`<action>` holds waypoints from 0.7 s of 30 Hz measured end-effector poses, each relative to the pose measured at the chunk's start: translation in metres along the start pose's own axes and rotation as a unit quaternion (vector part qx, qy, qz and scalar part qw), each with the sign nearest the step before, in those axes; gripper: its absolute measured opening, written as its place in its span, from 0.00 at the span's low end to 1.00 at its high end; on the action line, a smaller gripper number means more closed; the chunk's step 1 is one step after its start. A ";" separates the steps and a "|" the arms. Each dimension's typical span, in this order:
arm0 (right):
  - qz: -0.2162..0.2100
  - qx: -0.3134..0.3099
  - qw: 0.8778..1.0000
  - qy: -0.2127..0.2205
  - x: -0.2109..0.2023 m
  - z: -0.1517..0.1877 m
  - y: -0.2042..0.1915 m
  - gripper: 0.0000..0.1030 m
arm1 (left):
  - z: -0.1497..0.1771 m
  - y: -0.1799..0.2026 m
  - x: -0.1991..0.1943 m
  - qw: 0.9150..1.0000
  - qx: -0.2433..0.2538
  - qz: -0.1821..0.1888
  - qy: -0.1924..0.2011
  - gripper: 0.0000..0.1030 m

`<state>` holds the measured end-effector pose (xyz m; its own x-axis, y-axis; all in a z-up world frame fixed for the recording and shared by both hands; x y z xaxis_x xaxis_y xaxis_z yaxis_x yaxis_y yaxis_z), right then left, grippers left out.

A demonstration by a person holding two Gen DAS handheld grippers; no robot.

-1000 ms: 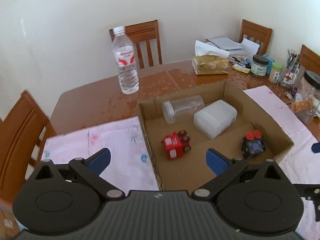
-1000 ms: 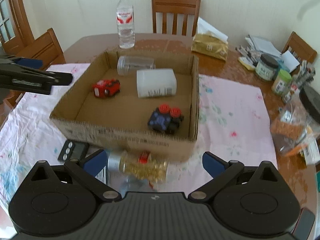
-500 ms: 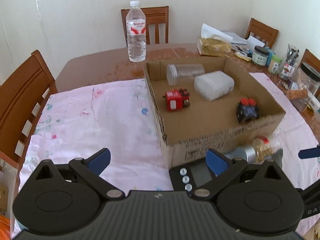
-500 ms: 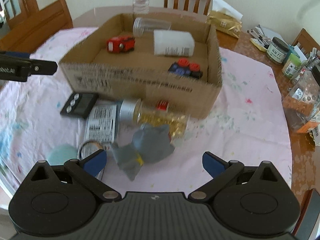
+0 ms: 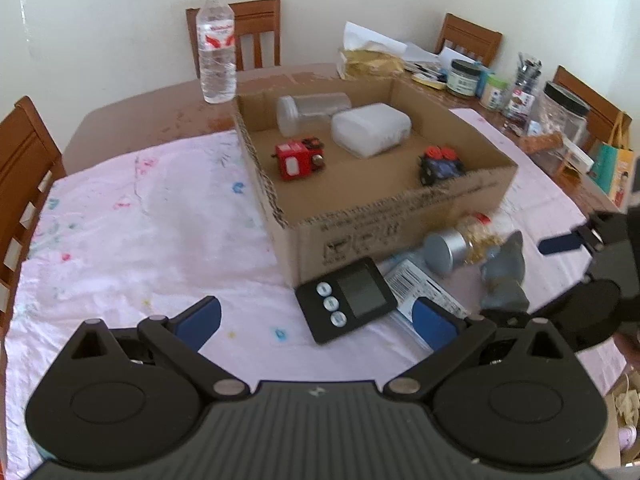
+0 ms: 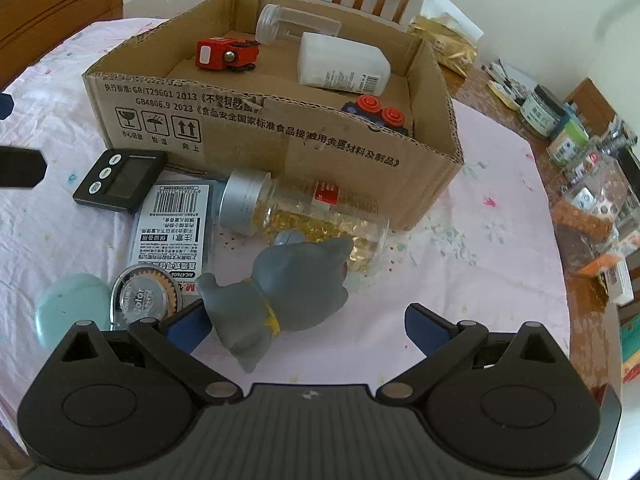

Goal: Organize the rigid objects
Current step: 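Move left tool to the light blue ball while right tool approaches grey cat toy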

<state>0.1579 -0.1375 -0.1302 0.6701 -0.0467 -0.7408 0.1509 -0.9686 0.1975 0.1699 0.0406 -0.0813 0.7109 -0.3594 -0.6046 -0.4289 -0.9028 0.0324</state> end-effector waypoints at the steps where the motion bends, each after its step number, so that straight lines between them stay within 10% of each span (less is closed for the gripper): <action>1: -0.001 -0.007 1.000 0.001 0.002 0.001 0.000 1.00 | 0.002 0.002 0.000 1.000 -0.001 -0.001 -0.003 0.98; 21: -0.141 -0.017 0.989 0.029 0.015 0.014 0.030 1.00 | 0.051 0.072 -0.001 0.995 0.043 -0.027 -0.081 0.98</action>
<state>0.1621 -0.1703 -0.1444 0.6377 0.2396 -0.7321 0.3621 -0.9321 0.0104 0.1093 -0.0120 -0.1188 0.6370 -0.2624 -0.7248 -0.4442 -0.8934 -0.0670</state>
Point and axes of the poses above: each gripper's, at about its wrist camera, not at the fingertips, and x roughly the way its jaws point, y to its right, z to its underside, the point moved 2 cm from there along x, roughly the way its jaws point, and after that the axes turned 13 degrees about y, right-handed, at the moved point
